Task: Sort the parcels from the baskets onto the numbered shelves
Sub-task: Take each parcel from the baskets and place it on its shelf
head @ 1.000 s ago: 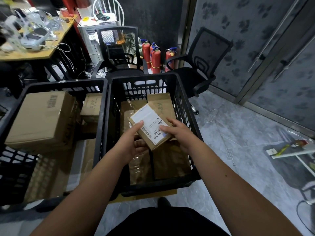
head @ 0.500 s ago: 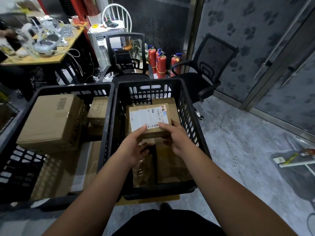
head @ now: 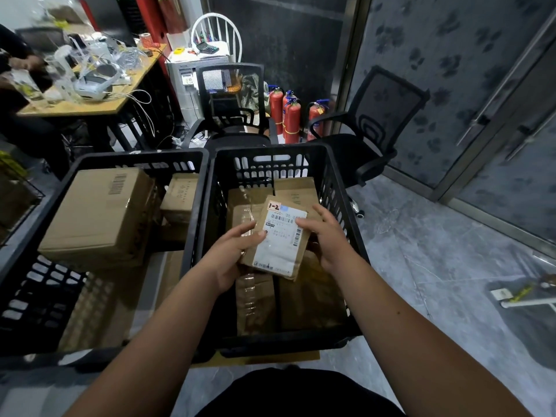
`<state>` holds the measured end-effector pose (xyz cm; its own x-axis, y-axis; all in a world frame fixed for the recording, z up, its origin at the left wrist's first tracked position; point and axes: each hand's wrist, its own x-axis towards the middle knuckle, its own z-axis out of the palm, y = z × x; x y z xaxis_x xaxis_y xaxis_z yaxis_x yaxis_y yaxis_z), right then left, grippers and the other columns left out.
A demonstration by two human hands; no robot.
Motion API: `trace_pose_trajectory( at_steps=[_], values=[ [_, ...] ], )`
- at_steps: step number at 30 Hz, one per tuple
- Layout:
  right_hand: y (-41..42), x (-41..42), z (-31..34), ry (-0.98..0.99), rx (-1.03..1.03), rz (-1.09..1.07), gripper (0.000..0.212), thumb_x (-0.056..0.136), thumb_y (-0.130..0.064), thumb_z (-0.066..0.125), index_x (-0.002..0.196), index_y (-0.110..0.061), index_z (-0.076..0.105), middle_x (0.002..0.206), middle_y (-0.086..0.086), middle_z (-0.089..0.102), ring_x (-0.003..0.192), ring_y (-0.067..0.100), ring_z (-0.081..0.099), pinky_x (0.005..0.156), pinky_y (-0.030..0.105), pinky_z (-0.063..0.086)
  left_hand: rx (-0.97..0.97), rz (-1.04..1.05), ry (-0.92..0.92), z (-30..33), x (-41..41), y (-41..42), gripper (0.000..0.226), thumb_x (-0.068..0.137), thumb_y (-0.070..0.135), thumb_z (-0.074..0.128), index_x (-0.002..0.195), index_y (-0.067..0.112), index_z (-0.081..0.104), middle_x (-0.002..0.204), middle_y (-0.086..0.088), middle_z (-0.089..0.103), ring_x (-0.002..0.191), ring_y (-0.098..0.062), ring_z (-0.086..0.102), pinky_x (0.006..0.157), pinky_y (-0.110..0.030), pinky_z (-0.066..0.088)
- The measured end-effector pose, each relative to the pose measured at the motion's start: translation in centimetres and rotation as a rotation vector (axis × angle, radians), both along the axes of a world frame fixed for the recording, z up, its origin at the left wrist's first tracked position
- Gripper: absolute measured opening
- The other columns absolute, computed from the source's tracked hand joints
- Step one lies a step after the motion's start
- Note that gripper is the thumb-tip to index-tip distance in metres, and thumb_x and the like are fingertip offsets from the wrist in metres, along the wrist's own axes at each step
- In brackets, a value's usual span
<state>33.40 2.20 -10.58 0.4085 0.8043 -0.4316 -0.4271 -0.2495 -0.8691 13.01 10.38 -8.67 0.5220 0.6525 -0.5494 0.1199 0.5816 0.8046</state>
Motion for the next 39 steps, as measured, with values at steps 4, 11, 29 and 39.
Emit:
trace_pose_trajectory(
  at_steps=[4,11,29,39],
  values=[
    [0.1,-0.8,0.4,-0.099,0.003,0.028,0.081,0.091,-0.026,0.079,0.158,-0.043,0.036,0.144,0.003,0.053,0.128,0.030,0.057,0.101,0.057,0.053,-0.016,0.190,-0.029,-1.2,0.4,0.0,0.054,0.088,0.020,0.081,0.136,0.035,0.061,0.114,-0.001,0.079,0.107,-0.030,0.076,0.091,-0.054,0.060],
    [0.1,-2.1,0.7,-0.263,0.039,0.232,0.086,0.096,0.003,0.063,0.156,-0.053,0.036,0.157,0.001,0.046,0.120,0.017,0.062,0.077,0.030,0.063,-0.031,0.344,-0.028,-1.7,1.0,-0.1,0.056,0.088,0.018,0.081,0.136,0.035,0.057,0.122,-0.001,0.076,0.111,-0.030,0.073,0.090,-0.054,0.060],
    [3.2,-1.9,2.8,-0.312,0.213,0.303,0.072,0.095,0.005,0.067,0.146,-0.045,0.056,0.150,-0.007,0.050,0.110,0.012,0.070,0.080,0.034,0.065,0.914,0.042,0.610,4.1,-1.8,1.6,0.068,0.086,0.019,0.078,0.147,0.033,0.051,0.141,0.010,0.053,0.129,-0.007,0.050,0.103,-0.030,0.048],
    [6.7,-6.9,5.8,-0.267,0.367,0.548,0.069,0.093,-0.001,0.071,0.136,-0.054,0.061,0.139,-0.024,0.059,0.122,-0.002,0.062,0.096,0.033,0.060,1.027,0.338,0.925,7.2,-8.6,-0.9,0.063,0.086,0.028,0.082,0.142,0.028,0.055,0.138,0.006,0.055,0.127,-0.010,0.051,0.106,-0.025,0.040]
  ],
)
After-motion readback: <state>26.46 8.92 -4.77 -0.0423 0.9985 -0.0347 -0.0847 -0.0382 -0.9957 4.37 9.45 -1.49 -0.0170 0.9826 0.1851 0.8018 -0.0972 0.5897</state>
